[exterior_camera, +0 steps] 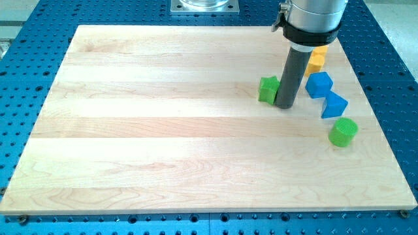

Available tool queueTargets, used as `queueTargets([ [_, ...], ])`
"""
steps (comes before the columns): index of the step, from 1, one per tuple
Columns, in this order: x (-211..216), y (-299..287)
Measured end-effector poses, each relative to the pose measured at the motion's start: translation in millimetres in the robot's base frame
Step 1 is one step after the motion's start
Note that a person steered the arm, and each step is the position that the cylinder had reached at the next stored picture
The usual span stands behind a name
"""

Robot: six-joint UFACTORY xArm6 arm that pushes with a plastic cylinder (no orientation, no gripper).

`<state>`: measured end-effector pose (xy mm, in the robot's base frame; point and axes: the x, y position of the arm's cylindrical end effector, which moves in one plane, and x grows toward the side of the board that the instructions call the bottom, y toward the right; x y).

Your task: Form a vertical line with green circle and blue blocks

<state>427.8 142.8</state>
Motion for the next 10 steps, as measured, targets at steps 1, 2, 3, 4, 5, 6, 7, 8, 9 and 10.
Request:
queueTargets([
  [1,21,-7],
  [2,77,-1],
  [3,117,22],
  [4,156,46],
  [5,138,132],
  [6,90,127],
  [7,57,64],
  [8,55,28],
  [9,95,76],
  [10,60,114],
])
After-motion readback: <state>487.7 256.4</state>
